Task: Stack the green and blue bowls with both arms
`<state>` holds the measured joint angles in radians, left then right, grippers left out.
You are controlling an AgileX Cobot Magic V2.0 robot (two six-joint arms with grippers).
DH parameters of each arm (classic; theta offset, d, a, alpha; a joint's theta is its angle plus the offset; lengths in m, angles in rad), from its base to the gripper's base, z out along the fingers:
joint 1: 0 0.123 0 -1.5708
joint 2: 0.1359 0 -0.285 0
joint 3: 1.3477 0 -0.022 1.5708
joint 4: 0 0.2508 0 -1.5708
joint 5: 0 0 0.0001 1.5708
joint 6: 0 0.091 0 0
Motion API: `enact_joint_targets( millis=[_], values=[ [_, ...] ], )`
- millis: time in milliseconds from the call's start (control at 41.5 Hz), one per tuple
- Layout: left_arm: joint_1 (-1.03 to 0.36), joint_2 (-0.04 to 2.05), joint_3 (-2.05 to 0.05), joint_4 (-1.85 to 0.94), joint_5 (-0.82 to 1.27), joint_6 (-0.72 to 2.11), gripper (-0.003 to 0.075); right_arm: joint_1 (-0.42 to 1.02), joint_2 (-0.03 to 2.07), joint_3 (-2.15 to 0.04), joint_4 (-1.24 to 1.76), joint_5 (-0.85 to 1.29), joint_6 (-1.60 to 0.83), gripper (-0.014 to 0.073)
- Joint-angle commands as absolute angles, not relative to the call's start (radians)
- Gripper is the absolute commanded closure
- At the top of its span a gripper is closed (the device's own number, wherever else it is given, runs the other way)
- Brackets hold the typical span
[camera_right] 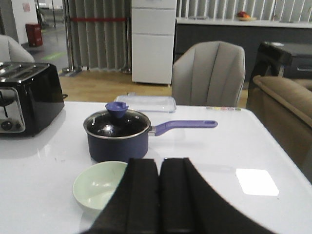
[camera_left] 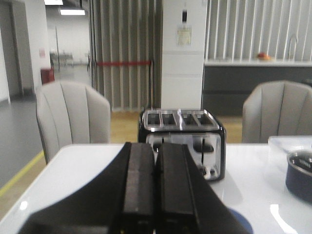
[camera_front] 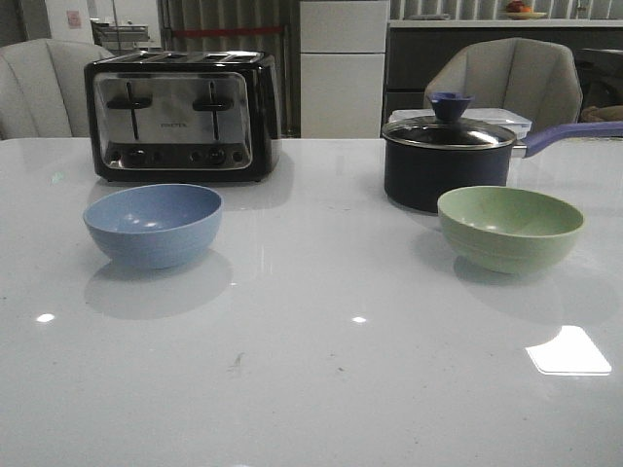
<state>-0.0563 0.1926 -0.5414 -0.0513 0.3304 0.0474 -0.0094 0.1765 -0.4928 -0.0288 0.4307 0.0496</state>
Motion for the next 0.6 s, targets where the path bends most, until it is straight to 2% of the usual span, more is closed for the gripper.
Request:
enact_joint_targets(
  millis=[0,289,578],
  values=[
    [-0.063,0.299,-0.645,-0.055,0.368,0.041,0.0627,-0.015,0.270,-0.596,-0.039,0.465,0.042,0.0537],
    [-0.063,0.504,-0.692,-0.057,0.545,0.041,0.0627,-0.015,0.465,-0.643,-0.039,0.631,0.042,0.0537],
    [-0.063,0.650,-0.688,-0.057,0.551,0.041,0.0627,-0.015,0.610,-0.643,-0.039,0.662,0.042,0.0537]
  ],
)
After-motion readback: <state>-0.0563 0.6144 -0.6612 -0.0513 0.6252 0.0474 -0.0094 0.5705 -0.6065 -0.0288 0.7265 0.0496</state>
